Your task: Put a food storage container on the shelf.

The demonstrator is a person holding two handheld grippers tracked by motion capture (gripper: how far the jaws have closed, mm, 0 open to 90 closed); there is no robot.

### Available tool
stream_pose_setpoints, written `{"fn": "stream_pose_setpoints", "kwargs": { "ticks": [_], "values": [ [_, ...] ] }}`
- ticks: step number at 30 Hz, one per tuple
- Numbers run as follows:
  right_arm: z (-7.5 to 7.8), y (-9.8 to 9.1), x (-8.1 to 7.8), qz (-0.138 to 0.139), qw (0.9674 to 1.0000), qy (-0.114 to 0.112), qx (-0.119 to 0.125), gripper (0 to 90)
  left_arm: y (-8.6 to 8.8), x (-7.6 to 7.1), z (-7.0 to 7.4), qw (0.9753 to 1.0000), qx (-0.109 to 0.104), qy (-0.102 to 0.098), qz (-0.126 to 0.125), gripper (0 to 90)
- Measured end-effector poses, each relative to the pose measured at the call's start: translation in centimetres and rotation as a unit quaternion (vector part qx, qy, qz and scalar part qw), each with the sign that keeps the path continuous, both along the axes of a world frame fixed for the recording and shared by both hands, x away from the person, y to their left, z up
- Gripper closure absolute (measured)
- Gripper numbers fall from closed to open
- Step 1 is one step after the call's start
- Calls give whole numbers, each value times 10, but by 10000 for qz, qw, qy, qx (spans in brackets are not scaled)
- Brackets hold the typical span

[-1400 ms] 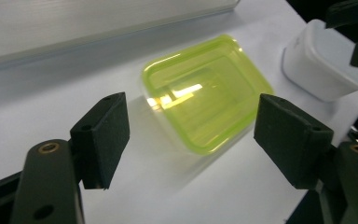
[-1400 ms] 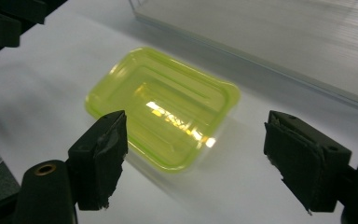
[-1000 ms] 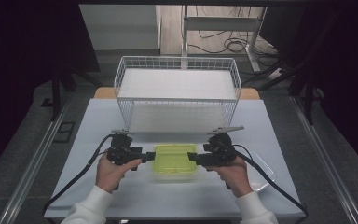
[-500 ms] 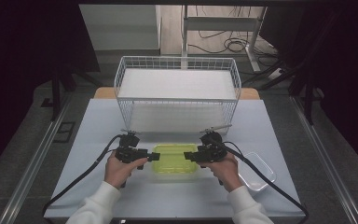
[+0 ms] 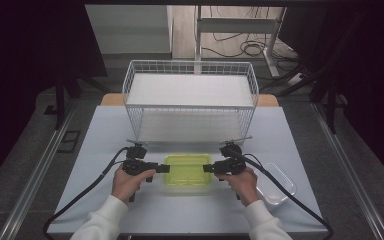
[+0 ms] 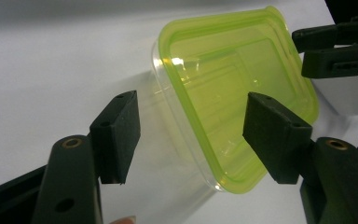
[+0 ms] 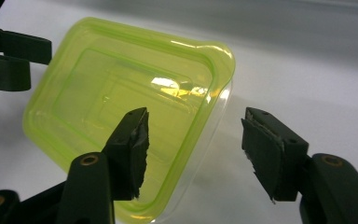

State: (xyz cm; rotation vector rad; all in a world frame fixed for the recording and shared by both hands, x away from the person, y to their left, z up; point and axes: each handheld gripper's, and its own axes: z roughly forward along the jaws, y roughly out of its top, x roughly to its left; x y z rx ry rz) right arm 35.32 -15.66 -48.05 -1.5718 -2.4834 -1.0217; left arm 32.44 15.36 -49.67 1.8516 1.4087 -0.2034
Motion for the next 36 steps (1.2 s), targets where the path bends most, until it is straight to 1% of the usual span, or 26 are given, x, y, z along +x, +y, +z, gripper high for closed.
{"fn": "stream_pose_setpoints", "kwargs": {
  "ticks": [1, 2, 4, 6, 7, 8, 10, 13, 15, 16, 19, 20, 21, 22, 23, 24, 25, 26, 29, 30, 31, 32, 33, 34, 36],
  "values": [
    [0, 0, 0, 0, 10000, 0, 0, 427, 0, 1, -1, 10000, -15, 13, 6, 368],
    [-3, 0, 1, -20, 10000, 83, 34, 447, 1, 2, -3, 10000, -69, 47, 22, 380],
    [-5, 0, 2, -39, 9999, 137, 86, 466, 1, 2, -4, 9999, -99, 68, 22, 393],
    [-7, 0, 3, -36, 9998, 174, 103, 480, 1, 3, -7, 9998, -149, 113, 26, 410],
    [-7, 0, 2, -40, 9998, 180, 117, 489, 1, 4, -9, 9996, -237, 169, 18, 418],
    [-7, 0, 2, -42, 9997, 188, 134, 496, 1, 4, -9, 9996, -237, 169, 18, 427],
    [-7, 0, 2, -43, 9996, 203, 167, 507, 1, 6, -13, 9986, -441, 282, 8, 445],
    [-8, -1, 2, -66, 9995, 235, 200, 522, -1, 7, -16, 9980, -505, 373, -63, 472],
    [-8, -1, 2, -79, 9994, 251, 224, 528, -2, 7, -17, 9978, -525, 389, -69, 494],
    [-8, -2, 2, -100, 9991, 310, 287, 540, -2, 7, -18, 9977, -536, 403, -79, 504],
    [-9, -3, 3, -103, 9985, 387, 372, 559, -2, 7, -17, 9976, -552, 403, -90, 529],
    [-9, -4, 3, -96, 9983, 402, 400, 566, -2, 7, -17, 9972, -609, 411, -99, 541],
    [-9, -4, 3, -96, 9983, 402, 400, 566, -2, 7, -17, 9972, -609, 411, -99, 553],
    [-9, -4, 3, -79, 9981, 416, 446, 587, -3, 7, -17, 9969, -657, 429, -107, 555],
    [-9, -4, 3, -79, 9981, 416, 446, 587, -3, 7, -18, 9970, -636, 434, -103, 555],
    [-9, -3, 3, -87, 9980, 432, 450, 606, -3, 7, -18, 9971, -617, 445, -99, 581],
    [-9, -3, 3, -87, 9980, 432, 450, 606, -3, 7, -18, 9971, -617, 445, -99, 595],
    [-10, -4, 3, -80, 9981, 441, 423, 636, -3, 7, -19, 9970, -630, 450, -87, 601],
    [-9, -4, 3, -82, 9979, 482, 429, 658, -3, 6, -18, 9969, -671, 419, -38, 642],
    [-7, -5, 2, -88, 9975, 505, 476, 677, -2, 6, -17, 9968, -693, 399, -22, 690],
    [-6, -6, 1, -66, 9975, 477, 527, 694, -1, 5, -15, 9975, -630, 334, 19, 734],
    [-6, -6, 1, -66, 9975, 477, 527, 694, -1, 4, -14, 9975, -647, 285, 72, 734],
    [-4, -6, 0, -74, 9973, 458, 571, 704, -1, 4, -13, 9975, -655, 275, 46, 751],
    [-2, -6, -2, -107, 9978, 370, 543, 716, -1, 3, -13, 9976, -649, 257, 41, 772],
    [-1, -7, -3, -112, 9979, 333, 544, 725, -1, 2, -12, 9976, -645, 237, 40, 780]
  ]
}}
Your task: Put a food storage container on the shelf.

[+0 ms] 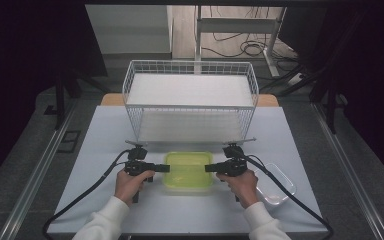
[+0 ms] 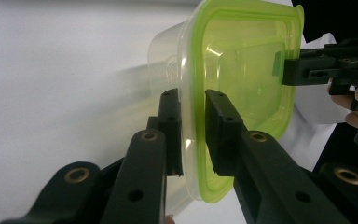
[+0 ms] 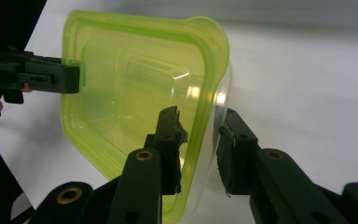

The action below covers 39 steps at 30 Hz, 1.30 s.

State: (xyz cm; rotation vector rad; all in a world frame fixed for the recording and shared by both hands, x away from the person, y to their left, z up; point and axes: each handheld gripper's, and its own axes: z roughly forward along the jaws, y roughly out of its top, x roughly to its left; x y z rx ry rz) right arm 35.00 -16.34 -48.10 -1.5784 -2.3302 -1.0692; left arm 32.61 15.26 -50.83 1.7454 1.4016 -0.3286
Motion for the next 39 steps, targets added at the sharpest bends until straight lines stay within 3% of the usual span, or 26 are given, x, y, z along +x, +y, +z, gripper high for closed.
{"fn": "stream_pose_setpoints", "kwargs": {
  "ticks": [10, 17, 28, 39],
  "values": [
    [12, -3, -7, 116, 9992, -371, 49, 744, 1, -7, 13, 9996, -123, -238, -17, 788],
    [23, -6, -14, 216, 9977, -648, -6, 746, -2, -14, 28, 9986, -23, -521, -41, 788],
    [52, -14, -25, 380, 9906, -1306, 138, 750, -6, -26, 60, 9936, 61, -1125, -25, 787],
    [67, -11, -33, 479, 9847, -1671, 86, 751, -4, -32, 75, 9901, 116, -1397, -25, 787]
  ]
}}
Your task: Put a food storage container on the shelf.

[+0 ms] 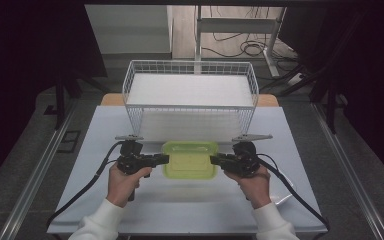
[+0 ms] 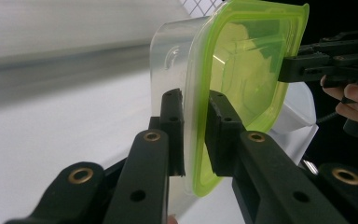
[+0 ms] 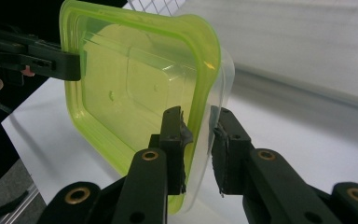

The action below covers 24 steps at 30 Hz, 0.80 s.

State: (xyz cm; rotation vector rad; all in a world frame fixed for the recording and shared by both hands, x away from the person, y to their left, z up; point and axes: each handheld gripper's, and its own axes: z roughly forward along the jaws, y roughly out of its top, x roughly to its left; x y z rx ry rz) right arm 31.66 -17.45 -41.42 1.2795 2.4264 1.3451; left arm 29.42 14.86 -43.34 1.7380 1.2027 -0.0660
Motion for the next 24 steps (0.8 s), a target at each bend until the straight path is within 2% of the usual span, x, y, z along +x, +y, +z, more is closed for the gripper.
{"fn": "stream_pose_setpoints", "kwargs": {
  "ticks": [3, 7, 13, 24],
  "values": [
    [4, -1, -1, 22, 9999, -89, 97, 754, 2, -1, 4, 10000, -53, -59, -6, 787],
    [8, -1, -3, 44, 9998, -180, 99, 754, 3, -2, 6, 9999, -82, -93, 1, 786],
    [18, -1, -6, 61, 9991, -404, 121, 754, 2, -4, 16, 9995, -97, -298, 0, 785],
    [29, -3, -7, 129, 9983, -546, 182, 754, 4, -3, 25, 9991, -191, -376, -19, 785]
  ]
}}
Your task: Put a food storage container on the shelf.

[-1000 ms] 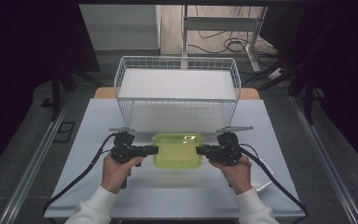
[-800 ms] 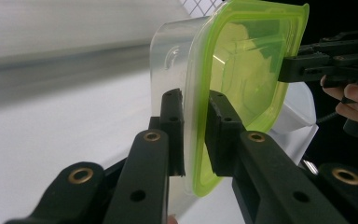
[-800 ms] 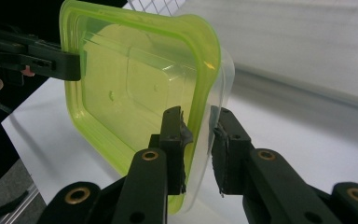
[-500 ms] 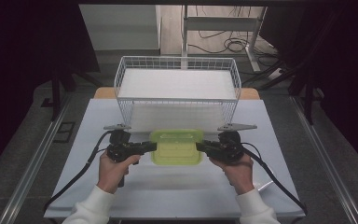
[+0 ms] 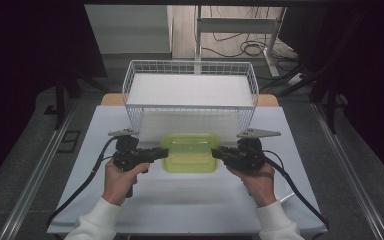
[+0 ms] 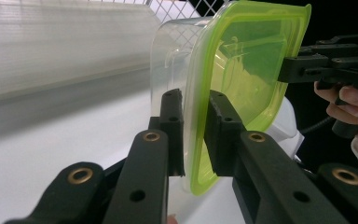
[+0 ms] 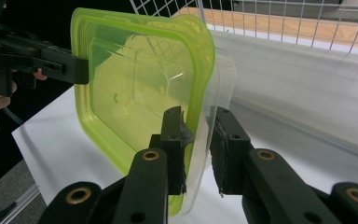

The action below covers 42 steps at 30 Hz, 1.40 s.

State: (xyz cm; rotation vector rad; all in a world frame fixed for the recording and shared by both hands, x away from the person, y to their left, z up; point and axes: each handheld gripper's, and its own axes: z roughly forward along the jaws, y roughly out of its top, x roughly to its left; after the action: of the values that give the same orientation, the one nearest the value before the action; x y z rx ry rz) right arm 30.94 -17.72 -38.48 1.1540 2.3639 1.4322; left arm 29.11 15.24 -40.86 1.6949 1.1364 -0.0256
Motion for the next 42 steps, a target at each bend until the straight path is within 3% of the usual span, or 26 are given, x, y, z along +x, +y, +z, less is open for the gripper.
{"fn": "stream_pose_setpoints", "kwargs": {
  "ticks": [12, 19, 23, 31, 42],
  "values": [
    [23, -9, 10, -32, 9996, -140, 225, 751, -4, 20, 26, 9998, -14, -161, -146, 783],
    [45, -7, 15, -34, 9990, -360, 256, 752, -2, 27, 45, 9994, -123, -302, -145, 783],
    [59, -6, 18, -68, 9984, -515, 217, 752, -2, 30, 61, 9988, -57, -463, -137, 785],
    [66, -5, 30, -57, 9978, -613, 239, 751, -1, 40, 70, 9990, -77, -428, -107, 786],
    [80, -1, 54, -90, 9970, -742, 203, 751, 0, 66, 87, 9989, 0, -455, -55, 788]
  ]
}}
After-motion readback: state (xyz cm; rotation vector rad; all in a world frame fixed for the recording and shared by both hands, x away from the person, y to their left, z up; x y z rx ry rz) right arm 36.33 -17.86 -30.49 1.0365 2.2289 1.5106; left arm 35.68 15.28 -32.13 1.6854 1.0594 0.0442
